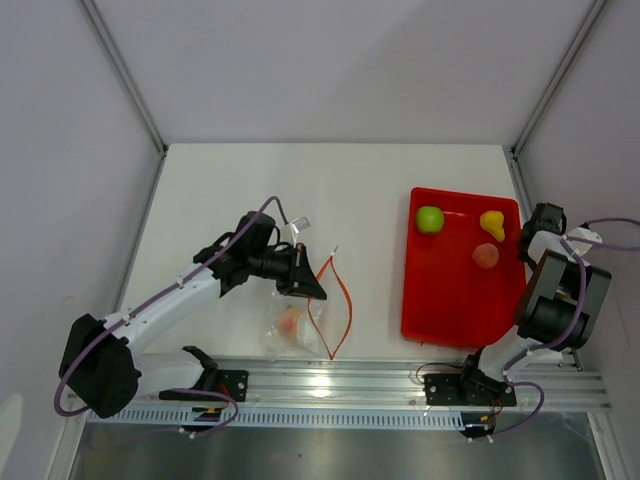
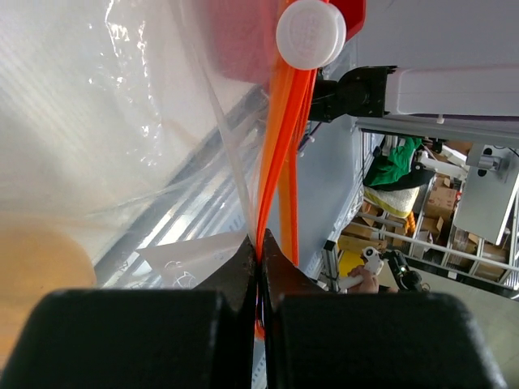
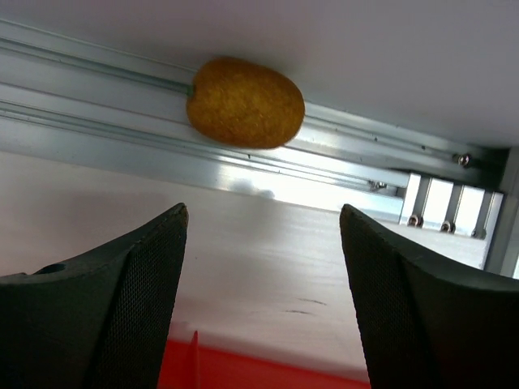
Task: Place the food in the zip-top bag and seal the zipper
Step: Pick up the fake vegetable at the center of the board.
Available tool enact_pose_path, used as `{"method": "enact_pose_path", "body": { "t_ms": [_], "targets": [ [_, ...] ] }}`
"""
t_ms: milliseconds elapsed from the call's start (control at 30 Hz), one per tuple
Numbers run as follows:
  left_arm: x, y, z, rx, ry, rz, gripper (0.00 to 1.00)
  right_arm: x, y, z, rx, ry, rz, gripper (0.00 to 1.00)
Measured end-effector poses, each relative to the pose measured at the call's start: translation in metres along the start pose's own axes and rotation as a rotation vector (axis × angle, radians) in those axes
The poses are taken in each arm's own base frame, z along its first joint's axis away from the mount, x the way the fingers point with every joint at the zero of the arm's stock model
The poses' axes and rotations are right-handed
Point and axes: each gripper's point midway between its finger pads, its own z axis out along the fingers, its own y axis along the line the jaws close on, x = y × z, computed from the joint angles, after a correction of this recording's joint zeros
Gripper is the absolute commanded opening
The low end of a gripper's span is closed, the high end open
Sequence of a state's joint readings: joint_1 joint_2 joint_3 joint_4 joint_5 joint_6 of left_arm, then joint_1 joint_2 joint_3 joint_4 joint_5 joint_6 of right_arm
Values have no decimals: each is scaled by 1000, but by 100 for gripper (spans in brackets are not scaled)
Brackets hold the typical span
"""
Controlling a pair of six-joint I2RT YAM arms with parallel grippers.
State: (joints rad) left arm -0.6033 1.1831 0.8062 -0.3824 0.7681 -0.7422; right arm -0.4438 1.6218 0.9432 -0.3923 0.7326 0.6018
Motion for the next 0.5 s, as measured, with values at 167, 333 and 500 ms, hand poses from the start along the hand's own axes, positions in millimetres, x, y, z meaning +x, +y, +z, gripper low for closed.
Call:
{"method": "enact_pose_path", "body": {
  "t_ms": [167,333,500],
  "targets": [
    [-9,-9,3,21,14,7,1,-5,5,5,24,-34,-115,79],
    [-8,-6,7,17,42,-9,1,4,7,18,72,-16,-241,80],
    [-7,-4,9,20,66,-18,1,5,8,29,129,-12,-339,80]
  ]
}}
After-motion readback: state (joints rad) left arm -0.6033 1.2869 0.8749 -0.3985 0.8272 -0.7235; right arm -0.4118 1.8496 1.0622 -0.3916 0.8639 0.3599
